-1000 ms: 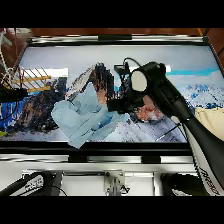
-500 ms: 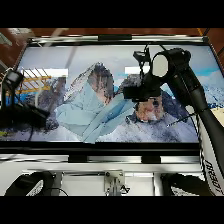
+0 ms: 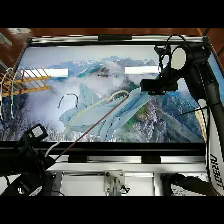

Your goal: Fold the shirts.

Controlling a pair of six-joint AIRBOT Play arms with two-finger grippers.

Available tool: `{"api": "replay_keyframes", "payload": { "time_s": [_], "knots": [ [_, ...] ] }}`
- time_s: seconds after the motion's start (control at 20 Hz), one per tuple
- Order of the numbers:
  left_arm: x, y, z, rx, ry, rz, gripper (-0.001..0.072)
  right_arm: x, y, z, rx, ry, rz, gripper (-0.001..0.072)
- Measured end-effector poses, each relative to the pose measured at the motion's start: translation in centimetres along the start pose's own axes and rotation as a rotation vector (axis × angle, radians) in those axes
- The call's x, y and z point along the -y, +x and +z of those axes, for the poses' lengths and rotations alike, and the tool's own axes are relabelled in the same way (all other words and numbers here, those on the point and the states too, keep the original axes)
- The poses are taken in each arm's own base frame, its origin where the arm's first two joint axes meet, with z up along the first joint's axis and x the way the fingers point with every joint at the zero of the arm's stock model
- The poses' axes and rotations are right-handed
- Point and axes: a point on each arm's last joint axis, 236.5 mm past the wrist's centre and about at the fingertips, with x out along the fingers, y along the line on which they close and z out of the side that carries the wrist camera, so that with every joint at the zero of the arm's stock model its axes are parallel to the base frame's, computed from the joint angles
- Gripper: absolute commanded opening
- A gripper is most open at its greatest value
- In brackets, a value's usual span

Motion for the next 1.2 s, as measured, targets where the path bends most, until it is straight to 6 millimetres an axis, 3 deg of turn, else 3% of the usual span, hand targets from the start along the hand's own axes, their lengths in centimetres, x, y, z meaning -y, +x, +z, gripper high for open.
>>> {"api": "replay_keyframes", "payload": {
  "time_s": [0.2,0.4,0.65,0.85,1.2],
  "knots": [
    [1.3,1.0,-2.3,-0.080,0.043,-0.027,0.0054,0.2,0.0,0.0,-0.001,0.020,0.007,0.0069],
    [-0.4,3.3,-2.1,-0.081,0.005,0.045,0.0054,-1.3,-0.3,-0.9,-0.041,0.027,0.069,0.0069],
    [-2.3,6.2,1.3,-0.017,-0.009,0.110,0.0054,-2.7,-1.9,-1.7,-0.048,0.011,0.116,0.0069],
    [-1.8,8.3,3.5,0.003,0.059,0.087,0.0054,-3.6,-3.9,-1.1,0.004,-0.023,0.121,0.0068],
    [-0.9,7.7,4.1,0.047,0.124,0.069,0.0054,-3.6,-5.2,-0.5,0.049,-0.081,0.092,0.0068]
  ]
}}
